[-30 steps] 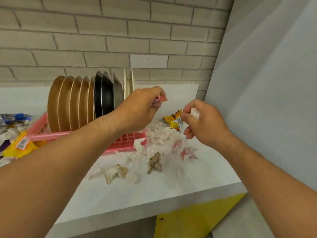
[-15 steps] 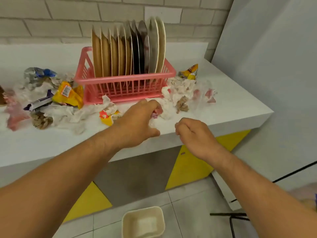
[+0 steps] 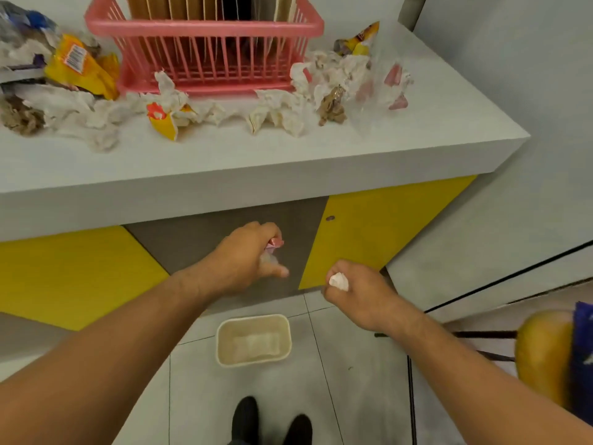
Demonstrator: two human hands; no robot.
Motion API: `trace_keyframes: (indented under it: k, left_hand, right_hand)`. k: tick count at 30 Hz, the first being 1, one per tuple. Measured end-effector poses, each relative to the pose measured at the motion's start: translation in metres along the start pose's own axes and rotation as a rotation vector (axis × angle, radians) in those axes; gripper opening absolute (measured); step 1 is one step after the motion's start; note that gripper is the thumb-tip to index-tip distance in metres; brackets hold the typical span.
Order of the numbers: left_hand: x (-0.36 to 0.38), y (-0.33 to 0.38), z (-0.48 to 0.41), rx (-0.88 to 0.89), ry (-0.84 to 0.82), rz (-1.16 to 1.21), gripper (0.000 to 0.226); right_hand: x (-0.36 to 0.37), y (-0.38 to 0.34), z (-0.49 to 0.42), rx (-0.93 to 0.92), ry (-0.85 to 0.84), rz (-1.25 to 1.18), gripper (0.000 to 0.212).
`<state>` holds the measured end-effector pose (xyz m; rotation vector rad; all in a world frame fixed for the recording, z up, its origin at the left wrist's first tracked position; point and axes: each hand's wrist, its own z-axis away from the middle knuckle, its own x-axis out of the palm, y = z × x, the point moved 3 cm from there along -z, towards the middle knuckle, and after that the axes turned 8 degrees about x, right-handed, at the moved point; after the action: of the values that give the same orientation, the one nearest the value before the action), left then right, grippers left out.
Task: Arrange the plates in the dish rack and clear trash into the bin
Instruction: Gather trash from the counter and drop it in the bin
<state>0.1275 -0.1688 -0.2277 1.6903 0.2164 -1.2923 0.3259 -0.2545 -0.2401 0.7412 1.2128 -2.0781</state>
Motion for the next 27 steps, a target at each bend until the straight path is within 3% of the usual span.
trace_keyframes:
  k: [2,6,10,15,24,27]
  left_hand:
    - [0.024,-0.003,0.007,-0.047,-0.054,-0.006,0.036]
    - [0.058,-0.017,0.028,-0.167,-0.004,0.004,0.020]
    - [0.078,-0.033,0.041,-0.254,-0.102,-0.003,0.017]
    - [0.109,-0.056,0.044,-0.286,-0.061,-0.023,0.021]
    - [0.227,-0.146,0.048,-0.454,-0.145,-0.096,0.026]
    - [0.270,-0.183,0.053,-0.492,-0.169,-0.123,0.028]
  right_hand:
    - [0.009,0.011,0.002,0.024,-0.034,0.008,0.011]
    - [0.028,0.028,0.004,0.037,-0.138,0.007,0.017]
    - [0.045,0.036,0.000,0.026,-0.184,0.017,0.015]
    - [0.080,0.050,-0.016,0.015,-0.245,0.088,0.009]
    - [0.191,0.106,-0.088,0.072,-0.330,0.089,0.008]
    - [0.240,0.131,-0.115,0.139,-0.351,0.035,0.016]
